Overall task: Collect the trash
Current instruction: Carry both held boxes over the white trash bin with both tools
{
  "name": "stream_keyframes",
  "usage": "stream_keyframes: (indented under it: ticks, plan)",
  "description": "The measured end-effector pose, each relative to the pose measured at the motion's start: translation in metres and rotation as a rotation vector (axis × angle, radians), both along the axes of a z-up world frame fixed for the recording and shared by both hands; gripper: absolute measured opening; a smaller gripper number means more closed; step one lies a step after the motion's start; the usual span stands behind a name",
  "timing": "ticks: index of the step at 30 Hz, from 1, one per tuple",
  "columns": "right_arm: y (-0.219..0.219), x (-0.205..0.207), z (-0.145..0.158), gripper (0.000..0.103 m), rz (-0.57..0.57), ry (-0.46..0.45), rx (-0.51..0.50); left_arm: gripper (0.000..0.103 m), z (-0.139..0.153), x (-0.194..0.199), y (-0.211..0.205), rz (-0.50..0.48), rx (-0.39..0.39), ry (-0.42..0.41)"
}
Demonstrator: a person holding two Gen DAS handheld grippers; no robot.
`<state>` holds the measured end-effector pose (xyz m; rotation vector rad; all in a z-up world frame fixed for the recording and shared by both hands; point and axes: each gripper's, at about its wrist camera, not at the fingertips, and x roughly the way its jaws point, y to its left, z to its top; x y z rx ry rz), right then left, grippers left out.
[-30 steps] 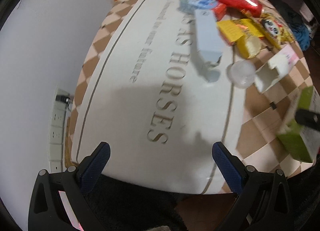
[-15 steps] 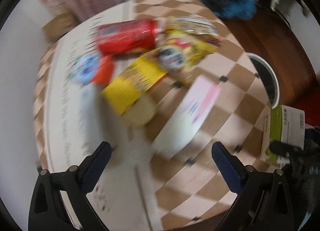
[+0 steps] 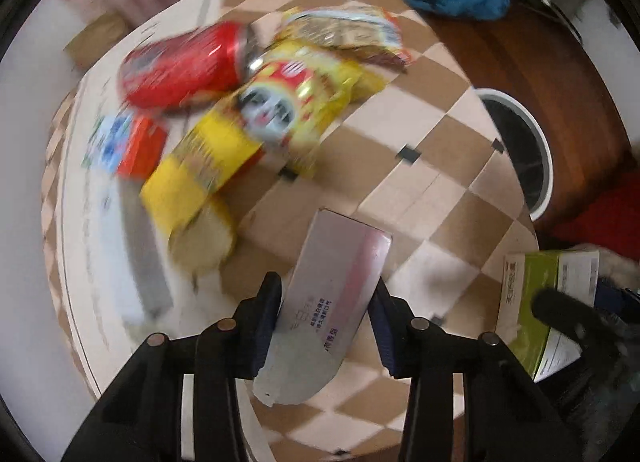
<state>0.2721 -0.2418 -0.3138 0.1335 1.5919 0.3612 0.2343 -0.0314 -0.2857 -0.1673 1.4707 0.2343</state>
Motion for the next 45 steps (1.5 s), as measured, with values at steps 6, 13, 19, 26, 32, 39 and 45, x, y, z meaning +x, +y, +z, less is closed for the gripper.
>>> stream_keyframes:
  ticks: [6, 13, 19, 26, 32, 39, 45]
  plan:
    - [0.019, -0.016, 0.006, 0.076, 0.122, -0.082, -0.067, 0.038, 0.007, -0.065, 0.010, 0.193, -0.046, -0.021]
    - [0.043, -0.037, 0.006, 0.083, 0.267, -0.087, -0.113, 0.034, -0.007, -0.114, 0.020, 0.232, -0.038, -0.031]
    - [0.040, -0.049, 0.003, 0.090, 0.275, -0.065, -0.129, 0.033, -0.012, -0.131, 0.015, 0.236, -0.029, -0.058]
    - [0.028, -0.058, -0.006, 0.076, 0.229, -0.093, -0.105, 0.033, -0.016, -0.107, -0.005, 0.234, -0.005, -0.074]
    - [0.016, -0.060, 0.011, 0.075, 0.223, -0.180, -0.068, 0.033, 0.013, -0.112, -0.016, 0.217, 0.041, -0.129]
    - [-0.024, -0.038, 0.066, 0.075, 0.186, -0.289, 0.021, 0.033, 0.078, -0.090, -0.041, 0.182, 0.047, -0.256]
    - [-0.082, 0.005, 0.113, 0.075, 0.092, -0.361, 0.073, 0.033, 0.116, -0.031, -0.083, 0.092, -0.019, -0.359]
